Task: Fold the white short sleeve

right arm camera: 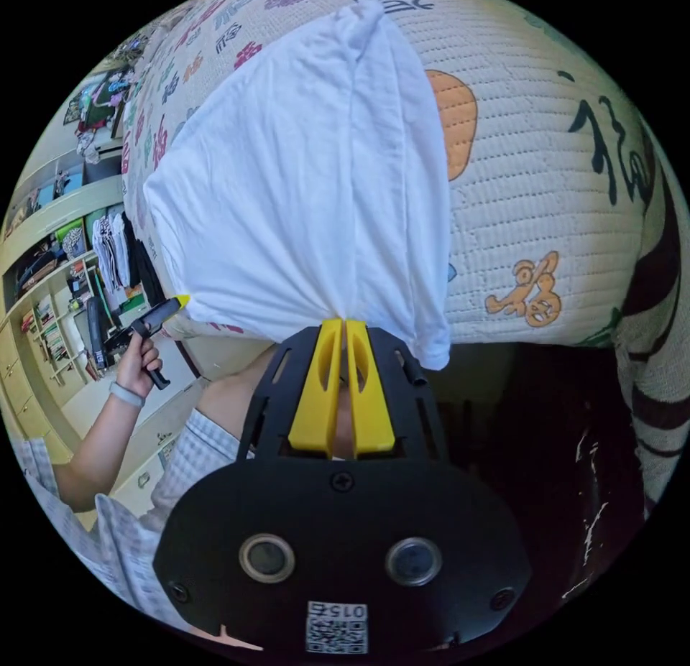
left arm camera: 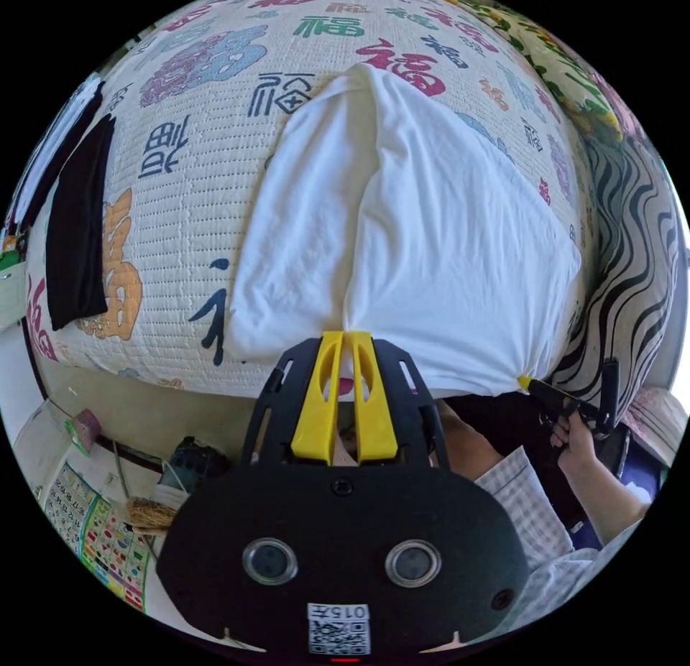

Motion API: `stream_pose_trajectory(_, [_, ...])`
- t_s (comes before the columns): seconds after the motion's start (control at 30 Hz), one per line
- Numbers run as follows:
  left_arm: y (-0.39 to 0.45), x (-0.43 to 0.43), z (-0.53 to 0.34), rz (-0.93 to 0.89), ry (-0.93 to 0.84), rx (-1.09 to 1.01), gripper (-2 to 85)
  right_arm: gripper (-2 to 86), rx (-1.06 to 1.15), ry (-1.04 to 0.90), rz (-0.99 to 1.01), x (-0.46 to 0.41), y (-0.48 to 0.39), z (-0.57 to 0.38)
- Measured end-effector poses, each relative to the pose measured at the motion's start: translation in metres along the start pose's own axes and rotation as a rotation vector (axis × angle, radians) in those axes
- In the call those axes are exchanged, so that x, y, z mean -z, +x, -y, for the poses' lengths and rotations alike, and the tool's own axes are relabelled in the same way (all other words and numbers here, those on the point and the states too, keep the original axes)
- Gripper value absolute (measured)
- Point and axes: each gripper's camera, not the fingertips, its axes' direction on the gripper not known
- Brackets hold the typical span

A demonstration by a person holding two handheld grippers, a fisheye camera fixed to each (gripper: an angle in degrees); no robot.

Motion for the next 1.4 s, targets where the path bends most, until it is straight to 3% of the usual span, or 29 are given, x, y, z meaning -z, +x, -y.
stream_pose_trajectory(0.3, [-0.056,0.061,-0.073,-0.055,0.182,0.233,9.5,3.4,0.257,-0.034,-0.130,0.019,-0.067,0.051])
stream_pose_trajectory(0.43, [-0.101,0.077,-0.104,-0.069,0.255,0.356,10.3,5.4,0.537,-0.035,-0.271,0.020,-0.148,0.110])
stream_pose_trajectory(0.67, [-0.153,0.077,-0.108,-0.320,0.337,0.456,10.6,8.5,0.914,-0.096,-0.322,-0.059,-0.336,0.231])
stream_pose_trajectory(0.83, [-0.171,0.072,-0.124,-0.375,0.249,0.462,3.7,10.9,0.970,-0.191,-0.420,-0.139,-0.433,0.296])
stream_pose_trajectory(1.1, [-0.217,0.090,-0.170,-0.523,0.293,0.492,9.1,10.7,1.017,-0.421,-0.673,-0.239,-0.512,0.355])
stream_pose_trajectory(1.23, [-0.233,0.097,-0.154,-0.553,0.220,0.433,9.2,7.3,1.011,-0.458,-0.781,-0.275,-0.537,0.378])
stream_pose_trajectory(1.4, [-0.259,0.101,-0.158,-0.634,0.187,0.403,1.0,1.5,1.032,-0.528,-0.826,-0.306,-0.569,0.396])
